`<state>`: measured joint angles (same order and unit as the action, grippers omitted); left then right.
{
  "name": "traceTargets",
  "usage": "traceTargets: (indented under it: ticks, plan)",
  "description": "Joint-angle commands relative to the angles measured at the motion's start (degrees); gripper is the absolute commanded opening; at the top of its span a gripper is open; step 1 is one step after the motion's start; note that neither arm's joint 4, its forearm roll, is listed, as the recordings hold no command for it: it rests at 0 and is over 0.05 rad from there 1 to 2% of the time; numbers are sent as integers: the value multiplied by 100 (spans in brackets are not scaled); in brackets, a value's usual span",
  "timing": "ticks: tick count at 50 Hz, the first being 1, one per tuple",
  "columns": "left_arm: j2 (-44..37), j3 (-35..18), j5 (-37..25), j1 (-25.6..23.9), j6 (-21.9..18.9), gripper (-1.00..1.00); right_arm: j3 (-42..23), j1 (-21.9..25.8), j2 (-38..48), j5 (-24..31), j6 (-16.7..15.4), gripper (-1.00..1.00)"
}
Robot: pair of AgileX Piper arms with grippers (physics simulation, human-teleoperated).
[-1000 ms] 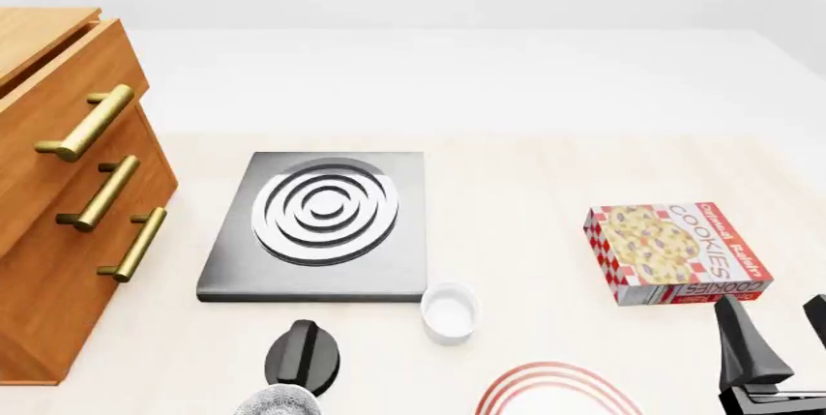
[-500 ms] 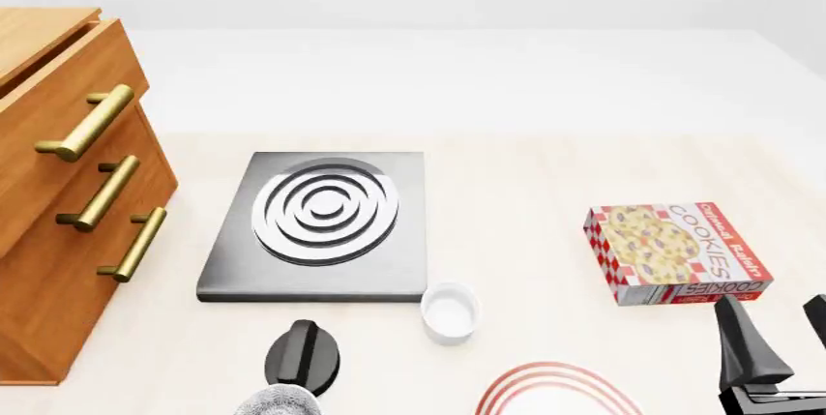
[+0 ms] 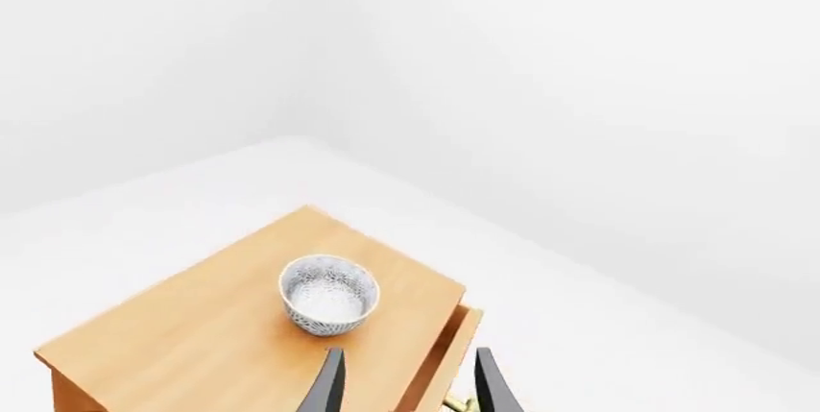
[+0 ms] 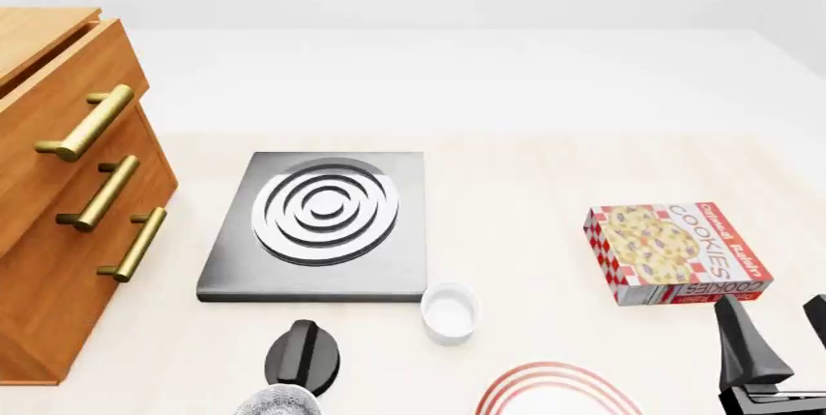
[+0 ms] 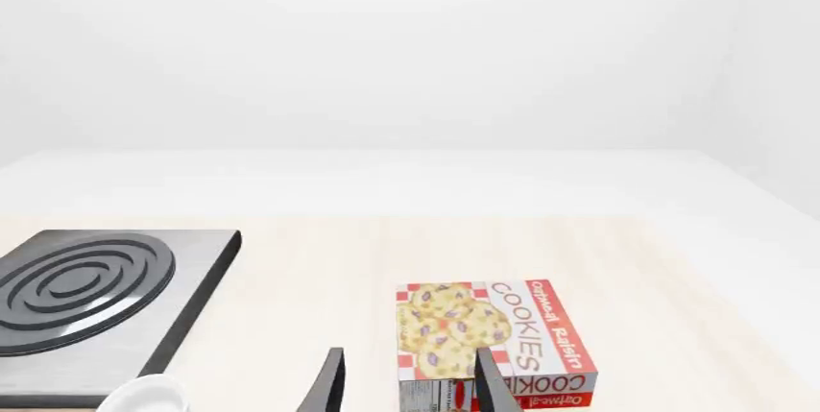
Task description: Pick the akita bowl on the wooden cabinet and place it on the plate.
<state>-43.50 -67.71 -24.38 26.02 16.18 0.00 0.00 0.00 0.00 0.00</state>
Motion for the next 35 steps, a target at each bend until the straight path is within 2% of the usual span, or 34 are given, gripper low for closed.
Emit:
traceTargets:
  ticks: [1,22,27,28,35]
  plan:
    - [-368,-267,-72,405,198,100,0,0,0,0,0,100]
    - [-765,-410,-85,894,526,100,0,0,0,0,0,100]
    - [-1004,-492,-57,1065,710,100,0,0,0,0,0,100]
    - [-1326,-553,0,1305,943,100,0,0,0,0,0,100]
    - [-1404,-588,-22,1375,1016,100,0,0,0,0,0,100]
